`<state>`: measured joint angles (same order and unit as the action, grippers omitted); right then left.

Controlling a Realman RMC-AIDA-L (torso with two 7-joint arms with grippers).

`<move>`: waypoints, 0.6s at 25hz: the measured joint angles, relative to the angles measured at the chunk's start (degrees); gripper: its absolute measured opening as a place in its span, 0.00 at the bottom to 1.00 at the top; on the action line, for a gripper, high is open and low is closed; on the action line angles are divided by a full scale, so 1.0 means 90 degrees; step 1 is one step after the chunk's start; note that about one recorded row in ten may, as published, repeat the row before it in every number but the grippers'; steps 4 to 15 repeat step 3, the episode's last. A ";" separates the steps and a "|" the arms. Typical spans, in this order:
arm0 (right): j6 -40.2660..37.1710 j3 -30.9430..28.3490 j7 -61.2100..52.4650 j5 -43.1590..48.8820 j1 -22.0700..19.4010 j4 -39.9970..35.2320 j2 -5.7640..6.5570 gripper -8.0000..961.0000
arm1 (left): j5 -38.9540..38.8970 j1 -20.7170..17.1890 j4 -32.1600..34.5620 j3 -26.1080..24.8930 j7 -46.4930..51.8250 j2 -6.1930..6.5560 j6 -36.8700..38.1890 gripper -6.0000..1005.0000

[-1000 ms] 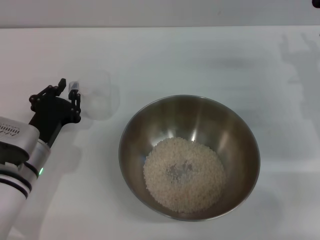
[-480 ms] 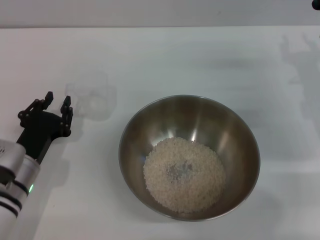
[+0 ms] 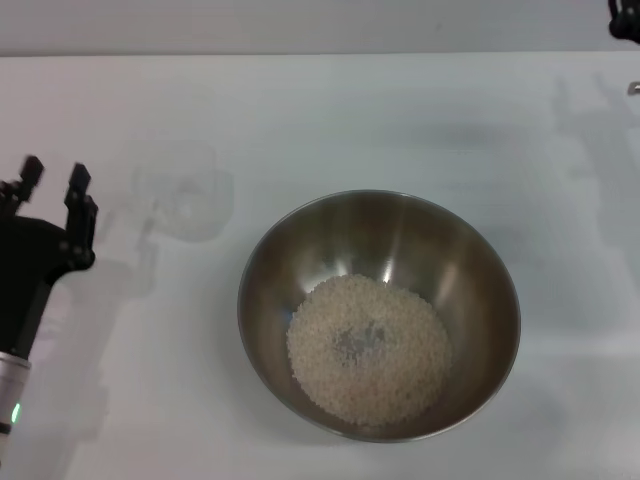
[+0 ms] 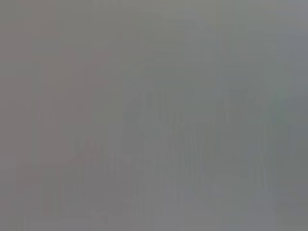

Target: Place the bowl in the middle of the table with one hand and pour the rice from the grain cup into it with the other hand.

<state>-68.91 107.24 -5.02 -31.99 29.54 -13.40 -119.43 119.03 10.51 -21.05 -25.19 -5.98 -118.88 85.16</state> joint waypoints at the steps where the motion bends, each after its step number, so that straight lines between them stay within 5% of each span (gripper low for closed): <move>1: -0.0003 0.0063 -0.0082 0.0000 -0.0019 -0.0005 -0.0004 0.54 | -0.0013 0.0034 -0.0014 -0.0022 0.0002 -0.0002 0.0077 0.37; 15: -0.0010 0.0169 -0.0216 0.0000 -0.0048 -0.0001 -0.0010 0.54 | -0.0032 0.0150 -0.0036 -0.0087 0.0038 -0.0003 0.0129 0.37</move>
